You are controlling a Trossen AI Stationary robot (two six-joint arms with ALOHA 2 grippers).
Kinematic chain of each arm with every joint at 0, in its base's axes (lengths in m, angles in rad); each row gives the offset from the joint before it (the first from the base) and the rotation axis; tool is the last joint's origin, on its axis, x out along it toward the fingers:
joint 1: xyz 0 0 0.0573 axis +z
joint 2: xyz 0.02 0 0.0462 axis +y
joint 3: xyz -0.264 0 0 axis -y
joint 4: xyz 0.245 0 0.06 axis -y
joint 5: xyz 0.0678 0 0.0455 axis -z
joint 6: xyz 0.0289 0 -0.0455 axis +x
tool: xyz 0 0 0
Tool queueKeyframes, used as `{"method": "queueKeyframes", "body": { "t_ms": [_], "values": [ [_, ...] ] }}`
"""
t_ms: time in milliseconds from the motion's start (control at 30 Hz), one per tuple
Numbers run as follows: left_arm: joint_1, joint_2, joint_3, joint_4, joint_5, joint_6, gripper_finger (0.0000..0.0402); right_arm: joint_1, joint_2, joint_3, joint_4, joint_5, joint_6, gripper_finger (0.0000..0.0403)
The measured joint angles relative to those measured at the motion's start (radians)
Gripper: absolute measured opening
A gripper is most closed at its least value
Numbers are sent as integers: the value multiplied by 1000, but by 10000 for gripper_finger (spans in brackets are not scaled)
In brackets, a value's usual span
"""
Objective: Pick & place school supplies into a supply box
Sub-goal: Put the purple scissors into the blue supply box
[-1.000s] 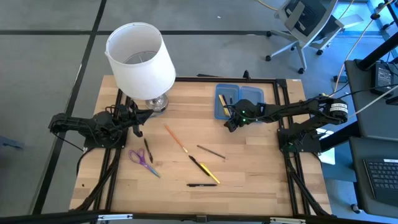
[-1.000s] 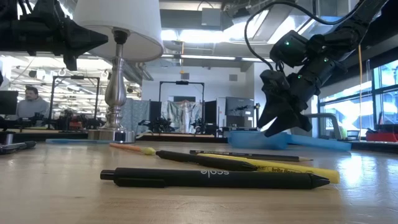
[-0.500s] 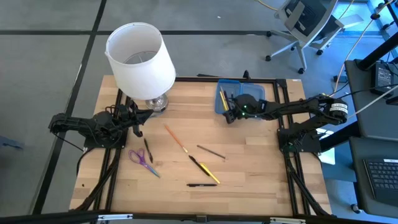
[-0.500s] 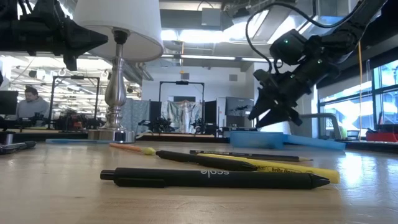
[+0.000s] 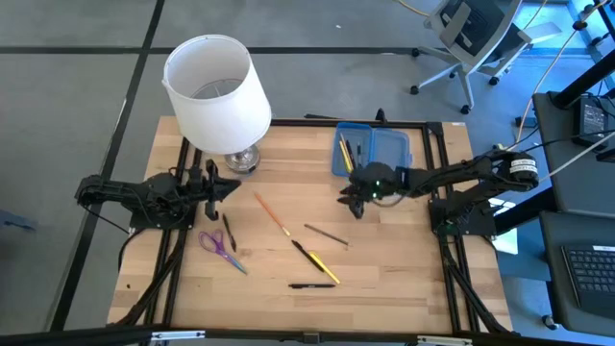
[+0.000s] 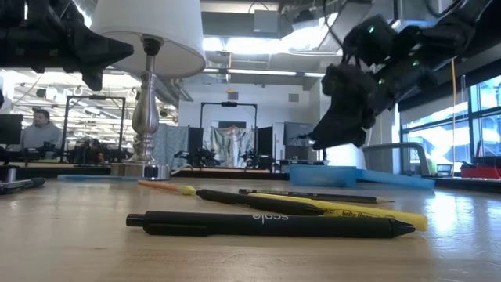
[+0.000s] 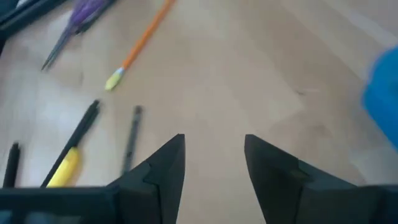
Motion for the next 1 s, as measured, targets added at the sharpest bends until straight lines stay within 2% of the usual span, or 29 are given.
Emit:
{"method": "queueKeyframes", "body": {
  "t_ms": [133,267,400,567,800,900,1000],
  "values": [
    [0,0,0,1,14,1,5,87,0,1,9,141,-31,170],
    [0,12,0,9,15,-2,22,118,0,1,9,236,-27,170],
    [0,38,0,60,24,-29,57,118,0,1,6,248,8,170],
    [-1,101,33,100,134,-44,97,118,0,1,-17,248,49,170],
    [-1,343,167,35,272,143,116,118,0,1,-78,214,113,170],
    [-7,479,265,-98,340,180,114,118,0,1,-92,175,129,170],
    [-37,622,389,-304,396,216,112,118,0,1,-99,150,132,170]
  ]
}}
